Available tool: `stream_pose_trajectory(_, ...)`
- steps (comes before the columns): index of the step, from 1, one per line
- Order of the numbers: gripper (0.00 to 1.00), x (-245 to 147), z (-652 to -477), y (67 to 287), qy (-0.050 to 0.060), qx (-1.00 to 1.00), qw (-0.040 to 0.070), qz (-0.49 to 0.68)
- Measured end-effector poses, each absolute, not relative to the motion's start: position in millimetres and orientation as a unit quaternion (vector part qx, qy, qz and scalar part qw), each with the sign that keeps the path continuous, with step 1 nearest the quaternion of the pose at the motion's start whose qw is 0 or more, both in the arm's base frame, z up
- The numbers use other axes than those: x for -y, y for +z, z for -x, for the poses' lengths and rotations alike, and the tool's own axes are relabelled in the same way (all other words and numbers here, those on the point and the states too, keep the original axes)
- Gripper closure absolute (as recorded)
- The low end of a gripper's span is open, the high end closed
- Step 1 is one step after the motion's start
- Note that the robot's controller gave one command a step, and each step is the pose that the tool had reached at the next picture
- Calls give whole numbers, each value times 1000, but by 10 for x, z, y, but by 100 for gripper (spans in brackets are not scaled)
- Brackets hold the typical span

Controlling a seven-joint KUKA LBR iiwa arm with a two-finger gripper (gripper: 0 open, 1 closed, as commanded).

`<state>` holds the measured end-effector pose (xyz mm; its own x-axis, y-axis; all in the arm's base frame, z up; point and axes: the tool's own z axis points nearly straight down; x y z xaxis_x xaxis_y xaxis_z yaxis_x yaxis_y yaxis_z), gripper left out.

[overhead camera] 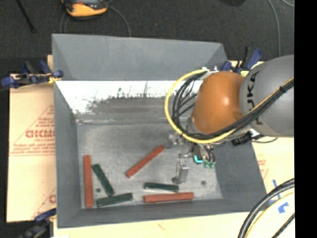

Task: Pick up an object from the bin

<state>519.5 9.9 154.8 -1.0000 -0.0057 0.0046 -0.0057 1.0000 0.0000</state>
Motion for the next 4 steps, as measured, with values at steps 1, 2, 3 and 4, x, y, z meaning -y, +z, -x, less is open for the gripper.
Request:
stream_pose_trajectory(1, 0, -100, -5213, 1588, 0, 1000, -1, -3)
stream_pose_trajectory(2, 0, -314, -5298, 1261, 1, 999, -5, -33)
stream_pose_trajectory(3, 100, -236, -5898, 706, 0, 992, -2, -129)
stream_pose_trajectory(4, 100, -238, -5898, 706, 0, 992, -2, -129)
